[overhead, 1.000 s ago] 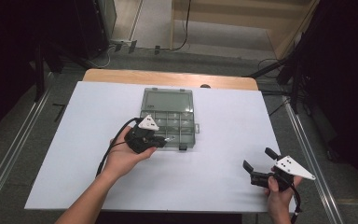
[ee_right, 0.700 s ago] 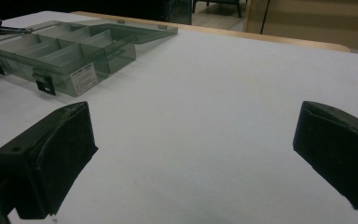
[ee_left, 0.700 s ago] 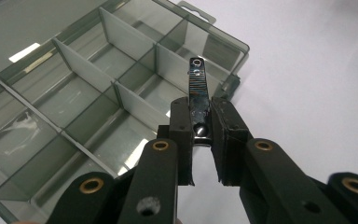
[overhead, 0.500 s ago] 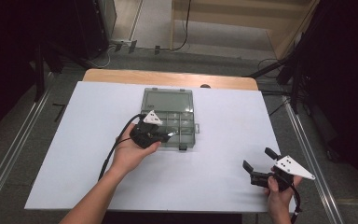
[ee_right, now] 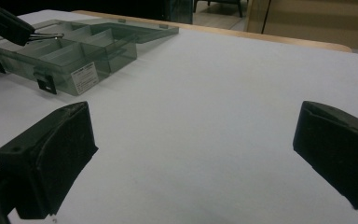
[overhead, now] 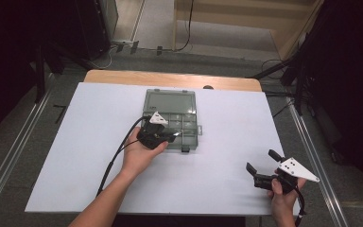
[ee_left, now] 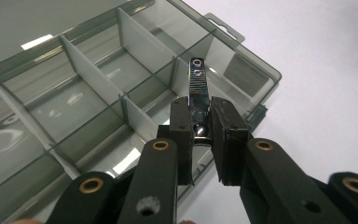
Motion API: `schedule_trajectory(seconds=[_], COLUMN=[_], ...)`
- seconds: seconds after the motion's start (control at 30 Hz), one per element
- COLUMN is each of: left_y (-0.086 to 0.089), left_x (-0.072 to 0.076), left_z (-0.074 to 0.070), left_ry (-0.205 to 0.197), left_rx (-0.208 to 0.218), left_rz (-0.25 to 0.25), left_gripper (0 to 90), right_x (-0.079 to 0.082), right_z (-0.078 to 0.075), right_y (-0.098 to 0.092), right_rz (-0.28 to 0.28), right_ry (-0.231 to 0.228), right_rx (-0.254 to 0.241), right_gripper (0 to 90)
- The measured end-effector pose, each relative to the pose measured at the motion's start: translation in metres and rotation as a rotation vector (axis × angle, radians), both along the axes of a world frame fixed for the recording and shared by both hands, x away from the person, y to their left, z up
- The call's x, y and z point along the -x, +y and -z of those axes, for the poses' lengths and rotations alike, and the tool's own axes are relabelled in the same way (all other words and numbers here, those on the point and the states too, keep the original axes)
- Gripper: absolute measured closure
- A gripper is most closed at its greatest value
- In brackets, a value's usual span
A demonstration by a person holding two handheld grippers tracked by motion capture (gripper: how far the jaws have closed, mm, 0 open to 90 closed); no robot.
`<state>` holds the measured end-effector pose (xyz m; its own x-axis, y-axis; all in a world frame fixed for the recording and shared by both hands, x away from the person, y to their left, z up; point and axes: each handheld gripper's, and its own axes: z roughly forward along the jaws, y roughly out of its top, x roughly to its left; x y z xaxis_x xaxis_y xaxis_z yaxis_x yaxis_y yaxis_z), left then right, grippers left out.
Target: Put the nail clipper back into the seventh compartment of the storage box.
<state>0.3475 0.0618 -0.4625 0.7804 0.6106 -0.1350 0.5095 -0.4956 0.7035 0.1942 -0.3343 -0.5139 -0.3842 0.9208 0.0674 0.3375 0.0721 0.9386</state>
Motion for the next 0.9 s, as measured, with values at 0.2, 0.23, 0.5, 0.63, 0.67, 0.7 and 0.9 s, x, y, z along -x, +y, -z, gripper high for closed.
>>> schedule_trajectory(seconds=[0.2, 0.23, 0.5, 0.63, 0.67, 0.7, 0.9], left_y=[0.003, 0.004, 0.016, 0.024, 0.025, 0.028, 0.041], left_x=[0.001, 0.002, 0.008, 0.013, 0.014, 0.015, 0.021], left_z=[0.0, -0.001, -0.005, -0.005, -0.005, -0.005, -0.006], left_ry=[-0.003, -0.004, -0.018, -0.054, -0.06, -0.064, -0.094], left_rx=[0.057, 0.068, 0.138, 0.14, 0.14, 0.143, 0.151], left_rz=[-0.019, -0.026, -0.033, -0.039, -0.043, -0.046, -0.075], left_gripper=[64.9, 54.0, 4.5, 0.0, 0.0, 0.0, 0.0], right_x=[0.0, 0.0, 0.0, 0.0, 0.0, 0.0, 0.0], right_z=[0.0, 0.0, 0.0, 0.0, 0.0, 0.0, 0.0], right_y=[0.0, 0.0, 0.0, 0.0, 0.0, 0.0, 0.0], right_rz=[0.0, 0.001, 0.002, 0.004, 0.004, 0.004, 0.005], right_ry=[0.0, 0.0, 0.002, 0.004, 0.004, 0.004, 0.005], right_rx=[-0.002, -0.001, 0.004, 0.002, 0.002, 0.002, 0.0], right_gripper=[0.0, 0.0, 0.0, 0.0, 0.0, 0.0, 0.0])
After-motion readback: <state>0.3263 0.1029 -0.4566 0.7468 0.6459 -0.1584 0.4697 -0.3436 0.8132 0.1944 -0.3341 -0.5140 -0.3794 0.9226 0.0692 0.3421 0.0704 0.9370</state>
